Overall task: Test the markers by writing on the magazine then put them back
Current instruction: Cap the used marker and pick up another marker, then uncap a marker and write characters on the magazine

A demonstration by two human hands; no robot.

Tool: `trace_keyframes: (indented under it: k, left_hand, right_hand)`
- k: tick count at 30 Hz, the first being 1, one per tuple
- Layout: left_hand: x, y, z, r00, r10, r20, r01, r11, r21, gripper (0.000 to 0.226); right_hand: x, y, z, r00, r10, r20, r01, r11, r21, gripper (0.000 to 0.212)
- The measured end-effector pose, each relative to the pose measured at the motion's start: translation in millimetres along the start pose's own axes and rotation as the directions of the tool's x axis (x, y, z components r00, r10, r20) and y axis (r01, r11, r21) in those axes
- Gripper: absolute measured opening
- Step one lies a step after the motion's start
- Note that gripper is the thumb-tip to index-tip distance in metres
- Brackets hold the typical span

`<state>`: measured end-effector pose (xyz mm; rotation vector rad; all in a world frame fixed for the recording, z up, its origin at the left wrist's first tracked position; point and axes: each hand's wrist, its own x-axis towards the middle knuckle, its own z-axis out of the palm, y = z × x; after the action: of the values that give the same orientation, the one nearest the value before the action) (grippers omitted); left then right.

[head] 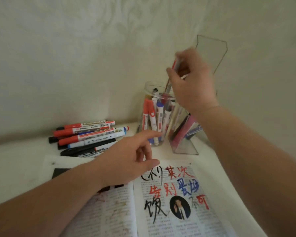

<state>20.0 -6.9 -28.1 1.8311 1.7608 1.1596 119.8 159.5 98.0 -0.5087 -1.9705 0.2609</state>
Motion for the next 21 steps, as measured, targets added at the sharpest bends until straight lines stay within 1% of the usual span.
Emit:
trace_keyframes:
  k: [1, 2, 3, 5, 6, 7, 8, 9, 10, 11, 12, 13, 14, 15, 16, 17, 18, 21]
  left_hand:
    - [0, -1, -1, 1.000, -0.001, -0.003, 0.001, 1.000, 0.002, 0.059]
    - [0, -1, -1, 1.000, -0.003, -0.005, 0.003, 1.000, 0.001, 0.058]
    - [0, -2, -2, 1.000, -0.003, -0.005, 0.003, 1.000, -0.002, 0.057]
    - [0, -3, -1, 1.000, -0.006, 0.001, 0.006, 1.000, -0.004, 0.056]
    - [0, -2, -1, 1.000, -0.009, 0.008, 0.009, 1.000, -0.004, 0.056]
    - [0, -2, 0, 1.000, -0.008, 0.014, 0.008, 1.000, -0.002, 0.056]
    - [0, -2, 0, 1.000, -0.006, 0.018, 0.006, 1.000, -0.001, 0.055]
    - [0, -2, 0, 1.000, -0.006, 0.020, 0.006, 1.000, 0.000, 0.055]
    - [0, -2, -1, 1.000, -0.006, 0.020, 0.006, 1.000, 0.000, 0.054]
    - [0, -2, -1, 1.000, -0.004, 0.019, 0.003, 1.000, 0.003, 0.053]
    - [0, -2, 0, 1.000, -0.001, 0.017, 0.001, 1.000, 0.005, 0.053]
    - [1, -3, 0, 1.000, 0.001, 0.016, -0.001, 1.000, 0.005, 0.052]
    - [1, -4, 1, 1.000, 0.002, 0.017, -0.002, 1.000, 0.002, 0.052]
    - [2, -4, 2, 1.000, 0.004, 0.019, -0.004, 1.000, 0.000, 0.051]
    - [2, -5, 3, 1.000, 0.008, 0.022, -0.008, 1.000, -0.002, 0.051]
    - [2, -5, 3, 1.000, 0.011, 0.024, -0.011, 1.000, 0.000, 0.051]
    - [2, -5, 3, 1.000, 0.011, 0.025, -0.011, 1.000, 0.002, 0.050]
    - [1, -5, 2, 1.000, 0.011, 0.017, -0.011, 1.000, 0.005, 0.047]
  right_hand:
    - [-3, 4, 5, 0.994, 0.051, 0.096, -0.040, 0.993, -0.112, 0.009]
    - [-5, 6, 9, 0.979, 0.097, 0.181, -0.058, 0.976, -0.212, 0.019]
    - [-7, 5, 10, 0.961, 0.118, 0.250, -0.045, 0.959, -0.280, 0.035]
    - [-4, -1, 9, 0.938, 0.106, 0.329, 0.037, 0.915, -0.401, 0.060]
    - [-3, -4, 6, 0.935, 0.079, 0.346, 0.087, 0.894, -0.439, 0.064]
    - [-1, -7, 2, 0.943, 0.028, 0.331, 0.130, 0.885, -0.447, 0.062]
    - [1, -8, -5, 0.963, -0.029, 0.269, 0.144, 0.898, -0.417, 0.057]
    - [2, -8, -15, 0.985, -0.070, 0.156, 0.123, 0.924, -0.361, 0.050]
    - [3, -4, -27, 0.998, -0.063, 0.030, 0.069, 0.951, -0.302, 0.043]
    - [5, -1, -41, 0.999, -0.004, -0.051, -0.010, 0.961, -0.278, 0.037]
    - [7, 1, -54, 0.994, 0.099, -0.046, -0.108, 0.947, -0.303, 0.032]
    - [9, 2, -66, 0.970, 0.237, 0.048, -0.202, 0.904, -0.378, 0.028]
    - [9, 3, -75, 0.903, 0.388, 0.185, -0.261, 0.837, -0.481, 0.025]
    - [9, 2, -82, 0.801, 0.511, 0.311, -0.267, 0.771, -0.579, 0.021]
    - [7, 3, -85, 0.703, 0.589, 0.397, -0.235, 0.721, -0.652, 0.019]
    - [4, 4, -86, 0.640, 0.625, 0.448, -0.187, 0.691, -0.698, 0.017]
    - [3, 5, -86, 0.614, 0.631, 0.474, -0.151, 0.683, -0.714, 0.015]
    - [3, 9, -85, 0.610, 0.629, 0.482, -0.153, 0.690, -0.708, 0.007]
